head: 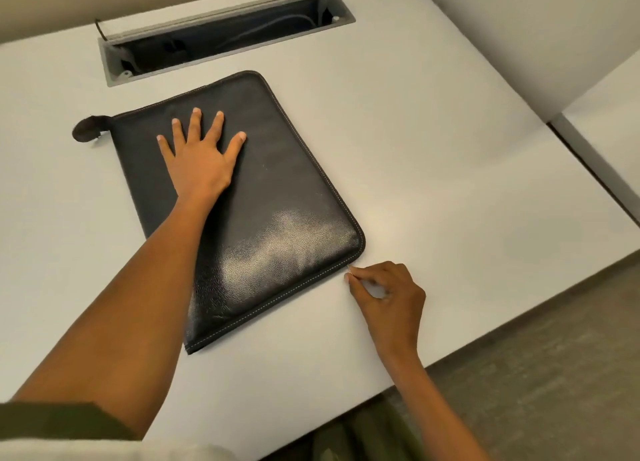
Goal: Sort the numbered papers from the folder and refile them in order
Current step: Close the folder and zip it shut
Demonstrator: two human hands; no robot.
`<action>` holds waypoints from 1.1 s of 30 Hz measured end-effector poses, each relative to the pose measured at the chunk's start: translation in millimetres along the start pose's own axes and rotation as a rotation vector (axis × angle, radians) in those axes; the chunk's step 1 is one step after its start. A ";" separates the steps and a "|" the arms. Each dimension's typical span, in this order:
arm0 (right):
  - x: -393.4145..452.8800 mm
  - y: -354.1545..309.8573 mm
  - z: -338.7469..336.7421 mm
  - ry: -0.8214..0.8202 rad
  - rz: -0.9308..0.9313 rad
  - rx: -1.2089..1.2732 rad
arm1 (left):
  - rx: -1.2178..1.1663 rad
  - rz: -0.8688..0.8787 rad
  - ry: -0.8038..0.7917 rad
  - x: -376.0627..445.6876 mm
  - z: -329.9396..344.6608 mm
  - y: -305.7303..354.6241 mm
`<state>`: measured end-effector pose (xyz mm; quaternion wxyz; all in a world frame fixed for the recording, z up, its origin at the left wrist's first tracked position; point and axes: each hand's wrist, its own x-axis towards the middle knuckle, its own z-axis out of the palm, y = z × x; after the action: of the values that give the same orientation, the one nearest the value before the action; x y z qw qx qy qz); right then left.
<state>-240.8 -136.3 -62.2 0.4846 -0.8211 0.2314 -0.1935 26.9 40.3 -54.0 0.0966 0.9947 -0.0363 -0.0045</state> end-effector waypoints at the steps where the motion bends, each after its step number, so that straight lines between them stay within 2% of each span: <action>1: -3.7 -2.7 4.4 0.014 0.007 -0.003 | -0.005 -0.002 0.003 -0.1 -0.1 0.4; 7: -23.7 -9.3 29.5 0.015 0.045 -0.011 | -0.007 -0.007 0.009 -1.1 0.1 1.7; 13: -41.2 -20.5 46.3 0.005 0.005 -0.017 | -0.025 -0.005 0.018 -1.2 0.4 2.0; 18: -69.2 -35.5 69.4 -0.078 -0.025 -0.028 | -0.028 0.001 0.016 -2.4 3.9 -0.1; 27: -116.3 -57.7 117.8 -0.202 -0.218 -0.057 | -0.062 0.025 0.013 -1.5 1.3 -5.1; 30: -115.6 -55.7 119.3 -0.201 -0.248 -0.094 | -0.157 0.048 0.015 -2.1 -2.6 -11.7; 33: -116.2 -52.5 118.1 -0.220 -0.285 -0.118 | -0.381 0.101 0.032 -5.1 -10.8 -21.4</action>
<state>-261.7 35.2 -80.3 0.4259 -0.8887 0.0691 -0.1553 23.5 63.7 -47.5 0.2837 0.9552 -0.0833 0.0095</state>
